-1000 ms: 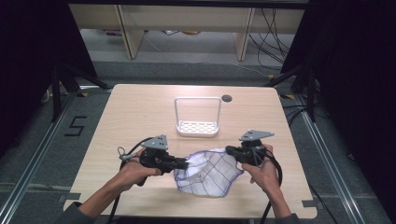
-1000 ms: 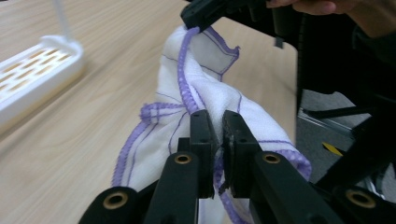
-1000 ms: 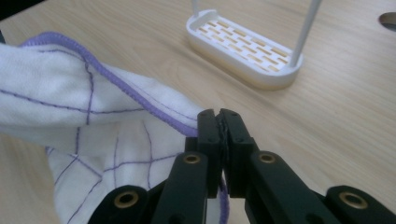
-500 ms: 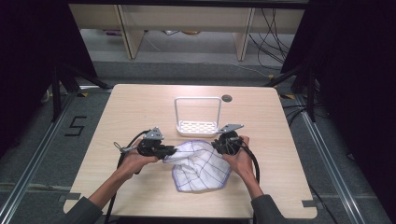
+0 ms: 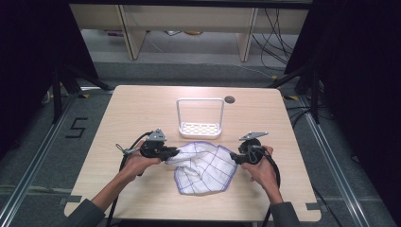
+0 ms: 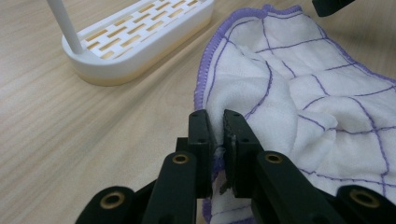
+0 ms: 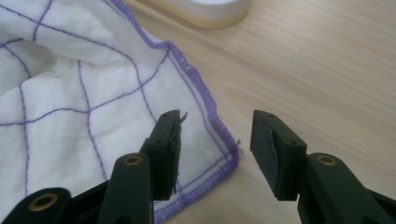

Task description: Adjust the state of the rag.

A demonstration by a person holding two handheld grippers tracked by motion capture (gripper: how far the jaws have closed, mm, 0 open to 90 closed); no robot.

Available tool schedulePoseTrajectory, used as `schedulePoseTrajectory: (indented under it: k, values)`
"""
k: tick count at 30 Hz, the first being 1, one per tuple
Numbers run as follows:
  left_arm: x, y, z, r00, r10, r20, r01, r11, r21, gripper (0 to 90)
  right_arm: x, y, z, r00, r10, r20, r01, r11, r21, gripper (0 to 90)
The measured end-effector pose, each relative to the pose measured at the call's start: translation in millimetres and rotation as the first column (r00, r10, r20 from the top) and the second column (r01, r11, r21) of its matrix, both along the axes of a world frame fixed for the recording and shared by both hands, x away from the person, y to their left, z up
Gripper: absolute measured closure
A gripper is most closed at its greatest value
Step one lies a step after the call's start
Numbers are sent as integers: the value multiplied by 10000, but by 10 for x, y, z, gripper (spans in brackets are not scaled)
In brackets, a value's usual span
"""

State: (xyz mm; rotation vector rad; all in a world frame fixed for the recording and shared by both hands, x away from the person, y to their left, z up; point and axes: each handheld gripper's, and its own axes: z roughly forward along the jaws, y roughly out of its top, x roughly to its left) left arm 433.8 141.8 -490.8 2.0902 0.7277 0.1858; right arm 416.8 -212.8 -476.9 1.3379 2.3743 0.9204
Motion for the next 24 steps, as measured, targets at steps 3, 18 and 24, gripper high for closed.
schedulePoseTrajectory:
  k: [3, 18, 24]
  values:
    - [10, 3, -7, 10000, -9, -28, 9, 10000, -2, 817, -18, 3, -32, 9998, 22, -220, -28, 9996, -277, 537]
    - [6, 61, 143, 9999, 136, 19, -135, 9990, -431, 828, 111, -9, 143, 9937, 640, 918, -615, 9976, -307, 870]
    - [89, 124, 79, 9970, 725, -264, -734, 9966, -372, 803, 305, 49, 51, 9975, 129, 702, -78, 9973, -727, 678]
